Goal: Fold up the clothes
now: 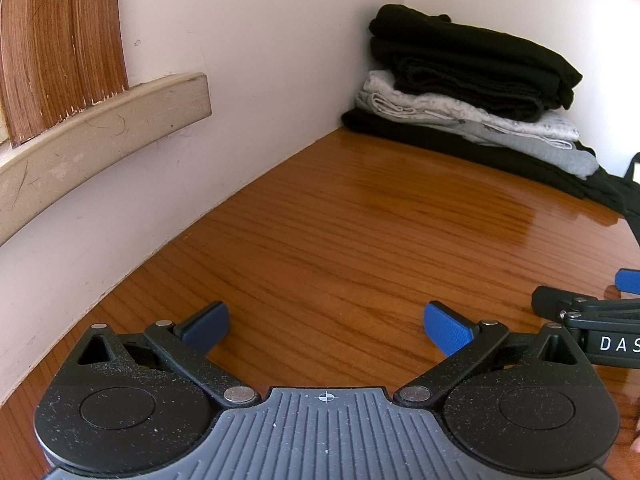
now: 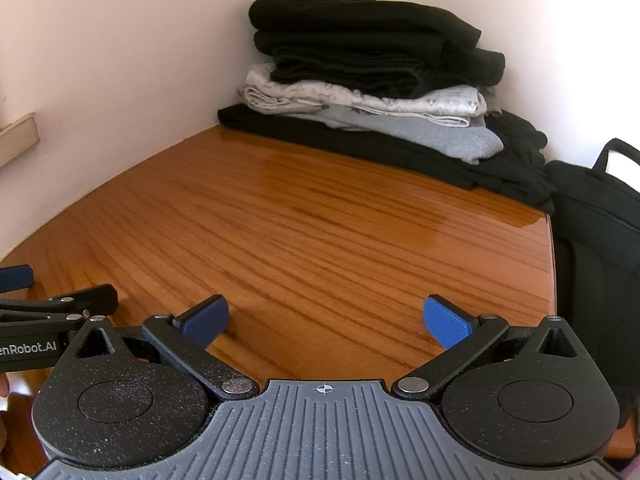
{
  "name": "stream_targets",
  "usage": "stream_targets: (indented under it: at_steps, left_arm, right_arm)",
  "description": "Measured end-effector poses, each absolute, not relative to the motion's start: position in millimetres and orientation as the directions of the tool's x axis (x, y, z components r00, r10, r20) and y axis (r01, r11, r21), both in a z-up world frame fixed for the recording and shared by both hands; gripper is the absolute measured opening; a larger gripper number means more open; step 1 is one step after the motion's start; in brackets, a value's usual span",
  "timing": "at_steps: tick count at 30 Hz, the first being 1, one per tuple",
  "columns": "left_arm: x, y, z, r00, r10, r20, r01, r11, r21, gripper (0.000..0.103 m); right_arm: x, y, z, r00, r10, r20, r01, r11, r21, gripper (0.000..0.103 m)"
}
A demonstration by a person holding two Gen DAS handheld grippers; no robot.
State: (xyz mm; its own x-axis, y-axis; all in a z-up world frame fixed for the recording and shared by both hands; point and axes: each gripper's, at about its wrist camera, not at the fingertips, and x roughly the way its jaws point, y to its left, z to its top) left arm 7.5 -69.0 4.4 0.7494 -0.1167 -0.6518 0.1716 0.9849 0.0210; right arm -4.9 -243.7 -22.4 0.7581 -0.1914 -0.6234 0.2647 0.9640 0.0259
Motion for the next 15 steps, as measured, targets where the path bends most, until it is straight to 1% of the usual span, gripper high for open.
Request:
stream_targets:
  at_steps: [15]
  left_arm:
    - [5.6,-70.5,4.4,0.75,-0.117,-0.652,0.172,0.985,0.021,0.103]
  right_arm:
    - [-6.3,-242.5,-22.2,0.757,-0.196,-0.623,0.271,0.962,0.026,0.103]
